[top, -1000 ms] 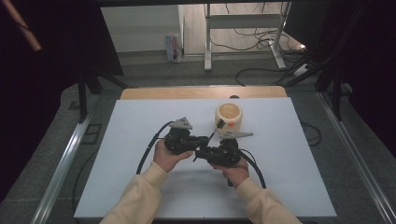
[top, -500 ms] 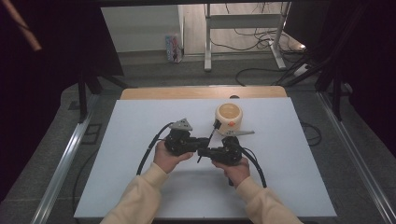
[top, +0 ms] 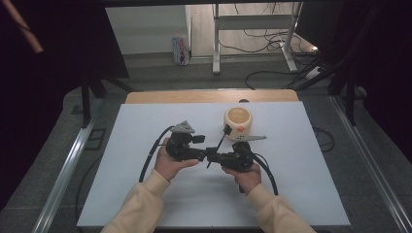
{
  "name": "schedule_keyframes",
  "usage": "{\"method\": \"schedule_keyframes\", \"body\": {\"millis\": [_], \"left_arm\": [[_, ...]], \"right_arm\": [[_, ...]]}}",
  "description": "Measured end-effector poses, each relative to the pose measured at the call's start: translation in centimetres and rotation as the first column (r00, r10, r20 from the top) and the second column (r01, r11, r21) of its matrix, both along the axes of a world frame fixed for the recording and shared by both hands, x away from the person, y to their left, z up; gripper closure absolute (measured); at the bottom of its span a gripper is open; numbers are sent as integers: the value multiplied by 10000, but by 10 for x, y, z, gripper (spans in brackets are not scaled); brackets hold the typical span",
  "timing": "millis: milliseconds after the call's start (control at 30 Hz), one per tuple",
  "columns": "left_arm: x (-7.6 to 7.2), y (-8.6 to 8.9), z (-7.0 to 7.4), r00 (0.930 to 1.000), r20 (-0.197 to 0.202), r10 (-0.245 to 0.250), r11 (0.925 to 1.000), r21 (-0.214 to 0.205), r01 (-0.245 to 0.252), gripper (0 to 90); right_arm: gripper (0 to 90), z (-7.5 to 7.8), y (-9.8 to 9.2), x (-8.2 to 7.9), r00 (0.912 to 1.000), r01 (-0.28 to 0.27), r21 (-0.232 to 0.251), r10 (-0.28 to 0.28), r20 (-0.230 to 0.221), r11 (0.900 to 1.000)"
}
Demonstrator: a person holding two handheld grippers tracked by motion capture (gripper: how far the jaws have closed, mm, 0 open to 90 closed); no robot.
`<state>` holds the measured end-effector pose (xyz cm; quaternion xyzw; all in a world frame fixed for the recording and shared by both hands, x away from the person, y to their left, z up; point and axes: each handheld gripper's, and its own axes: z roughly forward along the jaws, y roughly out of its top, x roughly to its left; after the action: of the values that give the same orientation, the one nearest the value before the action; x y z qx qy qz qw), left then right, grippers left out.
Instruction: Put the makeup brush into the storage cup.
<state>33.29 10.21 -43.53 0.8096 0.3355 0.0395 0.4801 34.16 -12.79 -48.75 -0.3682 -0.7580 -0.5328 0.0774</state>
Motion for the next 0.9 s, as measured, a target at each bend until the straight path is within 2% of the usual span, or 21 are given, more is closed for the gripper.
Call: {"method": "schedule_keyframes", "body": {"millis": [300, 367, 500, 700, 800, 900], "left_arm": [[-14, 26, -3, 9994, 86, 324, 9987, 397, -327, 309], [-18, 33, -5, 9989, 179, 437, 9971, 613, -448, 308], [-25, 43, -11, 9968, 228, 772, 9940, 755, -788, 288], [-33, 55, -20, 9937, 221, 1099, 9868, 1176, -1118, 278], [-39, 62, -24, 9906, 352, 1319, 9796, 1481, -1357, 274], [-45, 71, -28, 9873, 372, 1542, 9759, 1505, -1581, 275]], "right_arm": [[843, 3, -2, -2, 9999, -16, -23, 16, 172, 10000], [843, 4, -3, -3, 9998, -17, -42, 17, 203, 10000], [843, 5, -4, -3, 9996, 8, -55, -6, 271, 10000], [843, 6, -7, -4, 9994, 13, -108, -9, 340, 9999], [843, 7, -9, -5, 9992, 20, -134, -14, 393, 9999], [843, 9, -11, -6, 9990, 37, -130, -32, 437, 9999]]}}
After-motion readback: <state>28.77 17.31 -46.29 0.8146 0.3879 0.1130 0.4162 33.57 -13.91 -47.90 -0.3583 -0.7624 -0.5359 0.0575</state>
